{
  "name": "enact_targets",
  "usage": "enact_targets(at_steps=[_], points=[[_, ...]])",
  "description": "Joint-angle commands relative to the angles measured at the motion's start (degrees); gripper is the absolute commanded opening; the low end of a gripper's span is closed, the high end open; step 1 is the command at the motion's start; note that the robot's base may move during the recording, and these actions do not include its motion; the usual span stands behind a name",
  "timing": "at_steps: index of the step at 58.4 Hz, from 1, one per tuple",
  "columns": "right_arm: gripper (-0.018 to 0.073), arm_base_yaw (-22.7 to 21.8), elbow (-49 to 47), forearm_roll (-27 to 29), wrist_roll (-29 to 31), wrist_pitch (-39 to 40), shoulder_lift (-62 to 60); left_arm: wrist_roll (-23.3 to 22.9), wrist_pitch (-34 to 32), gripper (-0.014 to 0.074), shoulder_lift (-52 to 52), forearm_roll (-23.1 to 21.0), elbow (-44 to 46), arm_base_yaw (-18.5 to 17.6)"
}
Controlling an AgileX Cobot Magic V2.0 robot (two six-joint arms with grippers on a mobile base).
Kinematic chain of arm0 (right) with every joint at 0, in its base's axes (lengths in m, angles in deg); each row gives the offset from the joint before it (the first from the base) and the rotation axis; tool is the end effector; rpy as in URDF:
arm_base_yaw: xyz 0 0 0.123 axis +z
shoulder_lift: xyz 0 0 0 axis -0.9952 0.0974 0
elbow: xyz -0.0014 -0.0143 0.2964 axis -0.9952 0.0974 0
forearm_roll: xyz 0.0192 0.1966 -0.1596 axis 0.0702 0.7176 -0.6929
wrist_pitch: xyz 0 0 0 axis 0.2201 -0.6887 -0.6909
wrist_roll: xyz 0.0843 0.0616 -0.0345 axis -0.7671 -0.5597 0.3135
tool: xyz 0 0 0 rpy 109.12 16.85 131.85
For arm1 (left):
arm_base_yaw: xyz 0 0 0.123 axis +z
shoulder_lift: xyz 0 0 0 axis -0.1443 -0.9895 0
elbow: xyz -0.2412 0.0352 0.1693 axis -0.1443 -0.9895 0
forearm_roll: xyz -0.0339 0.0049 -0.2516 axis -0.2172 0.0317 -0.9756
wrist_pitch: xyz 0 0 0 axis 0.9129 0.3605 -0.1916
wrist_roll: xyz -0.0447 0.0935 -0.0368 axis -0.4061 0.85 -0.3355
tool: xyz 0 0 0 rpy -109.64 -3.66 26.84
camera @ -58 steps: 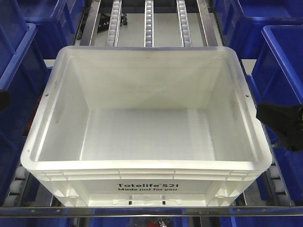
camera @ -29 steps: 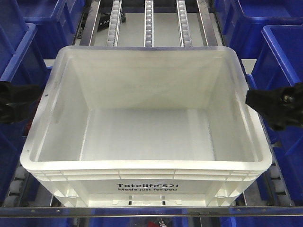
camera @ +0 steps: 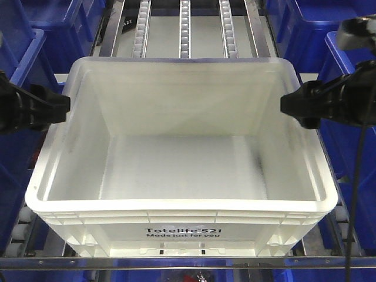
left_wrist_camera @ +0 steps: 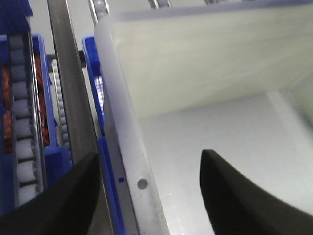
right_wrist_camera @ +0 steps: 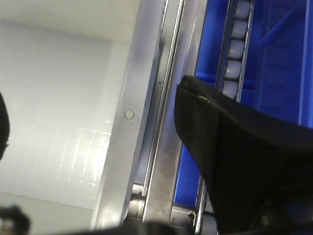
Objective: Move bin from left to right shelf
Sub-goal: 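Close both grippers on the opposite side rims of the white tote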
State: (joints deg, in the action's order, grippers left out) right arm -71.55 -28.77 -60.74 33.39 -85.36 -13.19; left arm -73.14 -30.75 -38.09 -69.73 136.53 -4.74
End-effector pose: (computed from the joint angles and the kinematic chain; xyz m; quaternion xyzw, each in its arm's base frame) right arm 0.2471 0.0716 0.3533 -0.1122 0.8935 0.1164 0.4190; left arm 0.2454 -0.0665 0.3438 0.0715 0.8911 -0.1125 0.4338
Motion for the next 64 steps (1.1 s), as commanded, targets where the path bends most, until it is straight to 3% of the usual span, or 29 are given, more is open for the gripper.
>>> enact_targets(at_steps=[1, 64], points=[[0.0600, -0.33, -2.02, -0.10, 0.24, 3.38, 0.53, -0.50, -2.30, 0.0433, -0.71, -0.38, 1.90, -0.14], [0.0591, -0.33, -2.02, -0.26, 0.17, 3.27, 10.40, -0.50, -1.27, 0.0433, -8.45, -0.38, 1.80, -0.14]])
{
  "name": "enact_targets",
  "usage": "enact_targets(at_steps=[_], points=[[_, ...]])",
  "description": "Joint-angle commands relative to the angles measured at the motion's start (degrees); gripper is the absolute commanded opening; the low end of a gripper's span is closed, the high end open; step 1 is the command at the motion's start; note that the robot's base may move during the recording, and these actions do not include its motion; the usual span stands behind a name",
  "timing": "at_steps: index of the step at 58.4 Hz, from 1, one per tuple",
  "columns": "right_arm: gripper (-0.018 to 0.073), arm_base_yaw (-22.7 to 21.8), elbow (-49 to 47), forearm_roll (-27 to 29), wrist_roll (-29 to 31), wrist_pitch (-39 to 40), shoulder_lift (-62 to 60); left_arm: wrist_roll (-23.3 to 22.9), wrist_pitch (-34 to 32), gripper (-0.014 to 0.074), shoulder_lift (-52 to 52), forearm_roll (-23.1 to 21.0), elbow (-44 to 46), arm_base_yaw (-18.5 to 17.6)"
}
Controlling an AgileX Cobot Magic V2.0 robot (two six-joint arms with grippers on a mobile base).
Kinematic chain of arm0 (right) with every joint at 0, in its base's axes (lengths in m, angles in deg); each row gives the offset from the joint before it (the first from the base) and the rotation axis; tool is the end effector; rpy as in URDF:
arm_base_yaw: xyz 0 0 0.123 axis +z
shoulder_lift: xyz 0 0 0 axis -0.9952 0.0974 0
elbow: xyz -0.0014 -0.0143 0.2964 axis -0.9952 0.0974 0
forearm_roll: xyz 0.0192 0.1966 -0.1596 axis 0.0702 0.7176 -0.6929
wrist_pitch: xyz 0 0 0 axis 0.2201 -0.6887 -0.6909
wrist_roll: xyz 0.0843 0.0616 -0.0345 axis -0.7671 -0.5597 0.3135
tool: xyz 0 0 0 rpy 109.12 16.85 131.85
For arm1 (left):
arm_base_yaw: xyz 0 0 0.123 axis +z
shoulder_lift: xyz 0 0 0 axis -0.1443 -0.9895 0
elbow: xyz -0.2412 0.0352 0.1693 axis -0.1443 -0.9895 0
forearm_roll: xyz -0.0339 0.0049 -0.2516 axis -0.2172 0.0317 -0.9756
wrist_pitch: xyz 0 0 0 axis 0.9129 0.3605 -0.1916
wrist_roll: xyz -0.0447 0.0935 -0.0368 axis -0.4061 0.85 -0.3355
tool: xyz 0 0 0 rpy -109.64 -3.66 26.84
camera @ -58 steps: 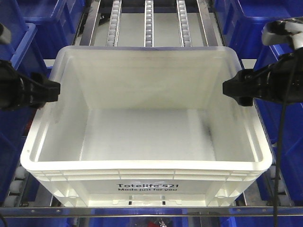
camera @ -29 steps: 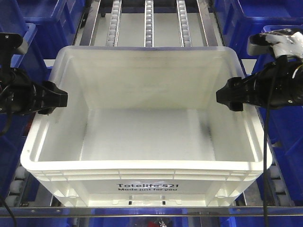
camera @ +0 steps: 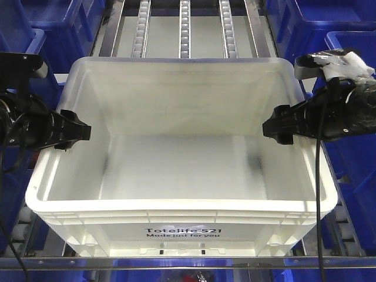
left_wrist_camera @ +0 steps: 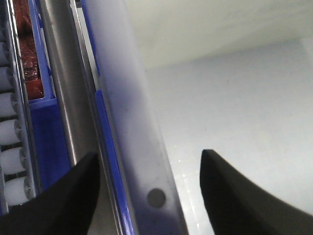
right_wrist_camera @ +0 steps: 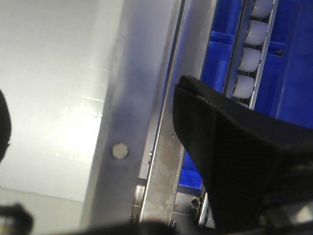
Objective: Move bin from left to right shelf
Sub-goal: 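Close both grippers on the opposite side rims of the white tote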
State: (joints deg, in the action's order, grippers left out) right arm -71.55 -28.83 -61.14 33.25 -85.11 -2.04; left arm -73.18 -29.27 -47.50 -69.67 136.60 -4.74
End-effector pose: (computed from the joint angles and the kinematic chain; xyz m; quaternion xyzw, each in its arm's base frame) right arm 0.2863 0.0800 0.2998 -0.1102 0.9307 0.1047 0.3326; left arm 0.2753 -0.0737 0.2978 0.0717 0.9292 -0.1005 0.3484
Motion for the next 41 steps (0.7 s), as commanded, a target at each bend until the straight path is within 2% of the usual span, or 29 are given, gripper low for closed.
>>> enact_targets(at_steps=[1, 41], points=[[0.0589, -0.33, -1.95, 0.15, 0.31, 3.02, -0.67, -0.45, -2.74, 0.0433, 0.85, -0.44, 1.73, -0.14], [0.0585, -0.33, -1.95, 0.50, 0.20, 3.60, 0.64, -0.45, -3.37, 0.0433, 0.33, -0.44, 1.73, -0.14]])
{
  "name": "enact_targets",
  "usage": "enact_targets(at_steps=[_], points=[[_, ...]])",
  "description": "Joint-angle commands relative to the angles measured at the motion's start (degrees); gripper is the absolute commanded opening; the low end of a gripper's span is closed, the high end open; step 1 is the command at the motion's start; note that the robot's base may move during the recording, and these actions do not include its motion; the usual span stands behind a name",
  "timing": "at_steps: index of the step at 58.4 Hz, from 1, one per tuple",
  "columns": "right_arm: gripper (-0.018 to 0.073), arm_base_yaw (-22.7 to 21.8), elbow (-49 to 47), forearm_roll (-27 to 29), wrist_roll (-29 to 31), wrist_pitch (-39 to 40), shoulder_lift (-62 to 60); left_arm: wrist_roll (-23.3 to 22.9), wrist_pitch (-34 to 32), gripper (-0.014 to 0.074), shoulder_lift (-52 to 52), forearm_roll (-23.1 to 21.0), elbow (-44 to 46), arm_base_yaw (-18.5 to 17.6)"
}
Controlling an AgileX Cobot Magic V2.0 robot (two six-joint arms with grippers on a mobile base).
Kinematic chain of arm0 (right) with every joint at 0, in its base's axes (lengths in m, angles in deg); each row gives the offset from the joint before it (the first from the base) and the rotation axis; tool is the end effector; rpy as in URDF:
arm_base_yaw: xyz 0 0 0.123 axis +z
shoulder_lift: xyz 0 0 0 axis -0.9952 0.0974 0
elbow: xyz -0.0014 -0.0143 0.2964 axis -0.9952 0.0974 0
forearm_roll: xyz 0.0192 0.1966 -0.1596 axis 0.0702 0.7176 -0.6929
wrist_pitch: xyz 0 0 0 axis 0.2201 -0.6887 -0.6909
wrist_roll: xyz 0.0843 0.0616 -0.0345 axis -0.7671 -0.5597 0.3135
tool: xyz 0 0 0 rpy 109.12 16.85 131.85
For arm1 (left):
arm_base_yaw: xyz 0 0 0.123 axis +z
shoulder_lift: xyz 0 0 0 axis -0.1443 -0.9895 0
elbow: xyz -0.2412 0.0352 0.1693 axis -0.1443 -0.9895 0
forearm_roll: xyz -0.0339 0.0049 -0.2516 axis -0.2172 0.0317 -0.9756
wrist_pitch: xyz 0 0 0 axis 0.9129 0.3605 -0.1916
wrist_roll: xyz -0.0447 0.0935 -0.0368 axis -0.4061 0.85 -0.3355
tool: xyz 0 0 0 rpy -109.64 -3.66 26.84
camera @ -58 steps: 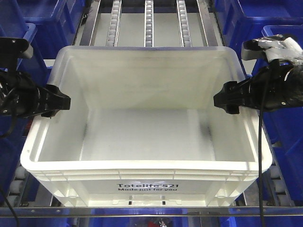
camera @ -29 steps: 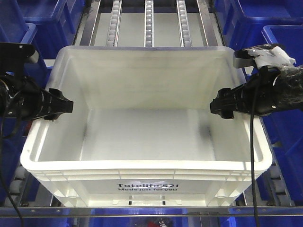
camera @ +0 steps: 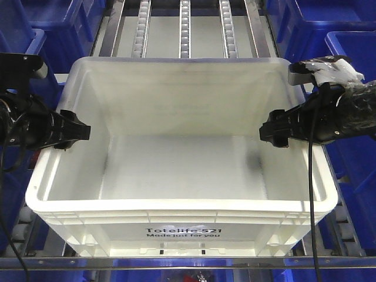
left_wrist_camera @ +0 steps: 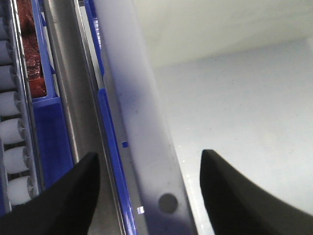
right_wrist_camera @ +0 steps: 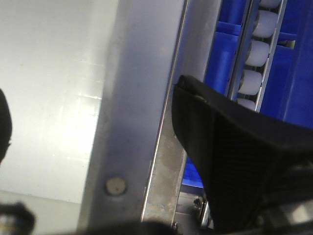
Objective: Move bin from left to right shelf
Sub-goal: 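Close both grippers on the opposite side rims of the white tote, then pull the gripped tote off the roller shelf toward the robot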
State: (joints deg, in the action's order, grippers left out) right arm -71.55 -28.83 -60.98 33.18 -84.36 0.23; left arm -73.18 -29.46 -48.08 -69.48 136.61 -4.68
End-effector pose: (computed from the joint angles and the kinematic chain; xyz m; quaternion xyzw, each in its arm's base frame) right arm 0.2941 0.0817 0.2888 -0.1073 0.9355 0.1039 0.3201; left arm 0.2774 -0.0736 0.2951 0.0719 0.9305 -0.0983 0.3456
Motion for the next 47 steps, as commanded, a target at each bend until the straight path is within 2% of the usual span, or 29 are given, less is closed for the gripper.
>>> enact_targets(at_steps=[1, 15, 23, 29, 41, 47], points=[[0.0585, -0.33, -1.95, 0.34, 0.27, 2.86, -1.63, -0.45, -3.18, 0.0433, 0.91, -0.62, 1.72, -0.19], [0.0580, -0.33, -1.95, 0.34, 0.27, 2.80, -1.63, -0.45, -3.01, 0.0427, 0.91, -0.62, 1.72, -0.19], [0.0518, -0.33, -1.95, 0.36, 0.27, 2.69, -1.63, -0.45, -2.94, 0.0370, 0.91, -0.62, 1.72, -0.19], [0.0414, -0.33, -1.95, 0.41, 0.27, 2.54, -1.63, -0.45, -2.83, 0.0293, 0.91, -0.62, 1.72, -0.19], [0.0131, -0.33, -1.95, 0.47, 0.27, 2.03, -1.63, -0.40, -2.76, 0.0116, 0.91, -0.62, 1.72, -0.19], [0.0018, -0.33, -1.95, 0.47, 0.32, 1.96, -1.63, -0.40, -2.76, 0.0037, 0.91, -0.75, 1.72, -0.19]])
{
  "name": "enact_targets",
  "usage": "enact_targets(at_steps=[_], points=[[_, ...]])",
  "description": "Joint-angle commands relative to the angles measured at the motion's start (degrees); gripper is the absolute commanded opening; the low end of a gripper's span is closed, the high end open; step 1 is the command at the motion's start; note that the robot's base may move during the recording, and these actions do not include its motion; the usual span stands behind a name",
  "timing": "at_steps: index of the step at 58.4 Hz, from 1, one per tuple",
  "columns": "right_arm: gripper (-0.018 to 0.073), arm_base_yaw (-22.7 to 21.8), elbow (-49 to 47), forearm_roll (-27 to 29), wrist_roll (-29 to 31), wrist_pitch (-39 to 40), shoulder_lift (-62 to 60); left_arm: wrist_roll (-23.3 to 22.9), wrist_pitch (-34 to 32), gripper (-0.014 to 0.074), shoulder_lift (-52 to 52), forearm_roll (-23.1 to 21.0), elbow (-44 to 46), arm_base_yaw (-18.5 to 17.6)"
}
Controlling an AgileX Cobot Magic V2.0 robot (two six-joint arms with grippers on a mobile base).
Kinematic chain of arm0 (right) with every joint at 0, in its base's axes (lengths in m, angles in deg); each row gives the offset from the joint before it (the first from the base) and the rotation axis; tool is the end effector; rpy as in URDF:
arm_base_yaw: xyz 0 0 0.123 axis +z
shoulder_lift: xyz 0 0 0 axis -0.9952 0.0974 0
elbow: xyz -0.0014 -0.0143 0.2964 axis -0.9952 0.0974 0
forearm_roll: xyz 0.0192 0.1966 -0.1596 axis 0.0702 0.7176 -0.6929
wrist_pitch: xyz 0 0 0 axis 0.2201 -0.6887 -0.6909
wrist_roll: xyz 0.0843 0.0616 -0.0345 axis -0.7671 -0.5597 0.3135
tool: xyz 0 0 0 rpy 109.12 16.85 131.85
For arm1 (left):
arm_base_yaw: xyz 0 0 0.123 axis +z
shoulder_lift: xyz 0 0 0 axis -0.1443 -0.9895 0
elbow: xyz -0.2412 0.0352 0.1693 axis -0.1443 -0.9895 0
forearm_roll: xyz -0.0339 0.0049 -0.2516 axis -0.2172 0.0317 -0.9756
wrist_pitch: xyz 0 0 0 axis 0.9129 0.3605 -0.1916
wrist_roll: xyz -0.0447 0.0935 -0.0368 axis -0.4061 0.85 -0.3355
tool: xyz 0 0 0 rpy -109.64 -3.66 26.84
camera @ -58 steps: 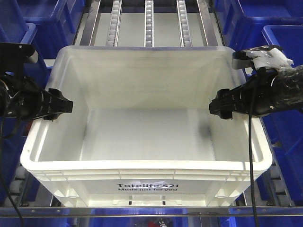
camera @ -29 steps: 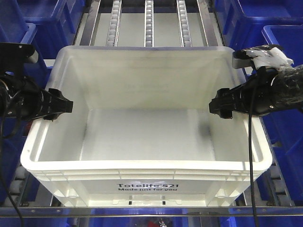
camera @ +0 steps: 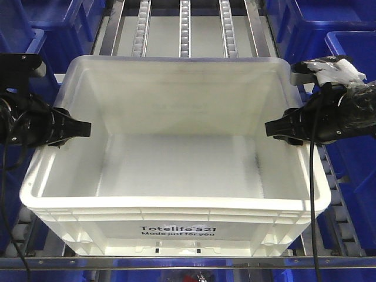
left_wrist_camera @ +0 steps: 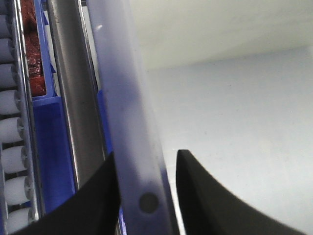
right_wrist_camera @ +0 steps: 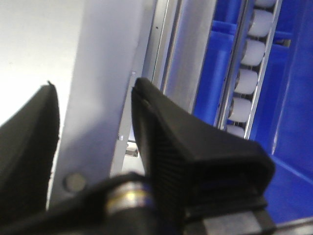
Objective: Move bin from left to right shelf
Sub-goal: 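Pull the gripped tote off the roller shelf toward the robot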
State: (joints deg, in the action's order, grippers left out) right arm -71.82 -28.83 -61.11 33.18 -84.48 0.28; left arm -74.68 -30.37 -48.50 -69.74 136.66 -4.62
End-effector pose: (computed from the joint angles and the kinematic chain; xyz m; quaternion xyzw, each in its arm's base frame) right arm 0.2944 0.0802 0.2884 -0.1059 0.9362 0.1022 0.3191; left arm 0.2801 -0.0740 0.2945 0.0570 0.9297 -0.1045 0.3485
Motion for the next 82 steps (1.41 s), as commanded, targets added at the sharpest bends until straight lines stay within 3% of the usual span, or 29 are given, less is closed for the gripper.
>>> enact_targets(at_steps=[1, 4, 49, 68, 82], points=[[0.0003, -0.06, -1.95, 0.60, 0.32, 2.08, -1.68, 1.10, -1.85, 0.0026, 1.33, -0.49, 1.68, -0.26], [-0.0013, -0.06, -1.95, 0.72, 0.32, 2.14, -1.68, 1.15, -1.85, -0.0009, 1.33, -0.62, 1.68, -0.26], [-0.0008, -0.06, -6.16, 2.38, 0.48, 0.75, -1.99, 1.70, -3.46, -0.0008, 2.52, -3.95, 2.05, -0.26], [-0.0008, -0.06, -7.96, 4.54, 0.75, -0.20, -4.48, 1.44, 1.33, -0.0008, 4.36, -4.05, 9.16, -0.26], [-0.0005, -0.06, -7.96, 5.77, 1.36, -0.20, -7.87, 1.28, 1.24, -0.0008, 5.53, -8.57, 9.72, -0.26]])
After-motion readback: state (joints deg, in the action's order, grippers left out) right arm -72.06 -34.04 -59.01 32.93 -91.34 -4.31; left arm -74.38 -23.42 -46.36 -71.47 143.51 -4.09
